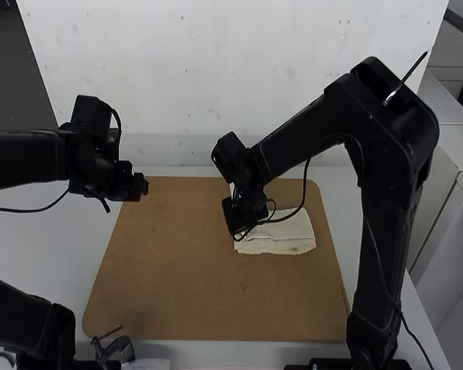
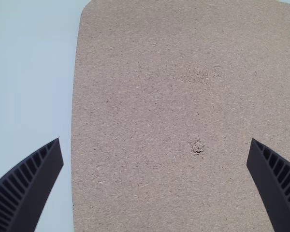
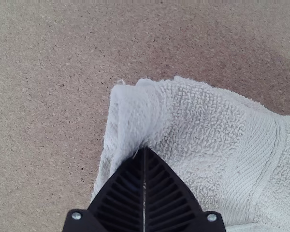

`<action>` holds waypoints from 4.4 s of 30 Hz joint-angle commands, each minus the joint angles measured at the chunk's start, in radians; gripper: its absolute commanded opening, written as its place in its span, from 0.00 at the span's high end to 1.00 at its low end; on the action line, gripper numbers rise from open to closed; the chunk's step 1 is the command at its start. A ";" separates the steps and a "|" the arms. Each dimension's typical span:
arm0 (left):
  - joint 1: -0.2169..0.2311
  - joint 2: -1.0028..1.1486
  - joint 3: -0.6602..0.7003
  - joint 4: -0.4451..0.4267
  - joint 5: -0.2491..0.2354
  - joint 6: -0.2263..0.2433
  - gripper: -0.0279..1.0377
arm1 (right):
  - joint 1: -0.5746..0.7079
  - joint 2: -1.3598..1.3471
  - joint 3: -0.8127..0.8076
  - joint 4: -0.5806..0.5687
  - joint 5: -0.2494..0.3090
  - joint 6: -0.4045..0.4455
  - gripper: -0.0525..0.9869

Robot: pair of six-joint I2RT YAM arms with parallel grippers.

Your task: Fold the towel.

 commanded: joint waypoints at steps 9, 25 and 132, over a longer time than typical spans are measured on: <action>0.011 -0.011 -0.015 0.012 -0.005 0.015 0.06 | -0.073 -0.093 0.031 -0.013 0.032 0.000 0.80; 0.028 -0.062 -0.015 0.019 -0.008 0.025 0.06 | -0.498 -0.449 -0.167 0.099 -0.049 -0.146 0.04; 0.151 -1.209 -0.607 0.202 0.009 0.236 0.06 | -0.791 -1.768 -0.921 0.249 -0.216 -0.284 0.04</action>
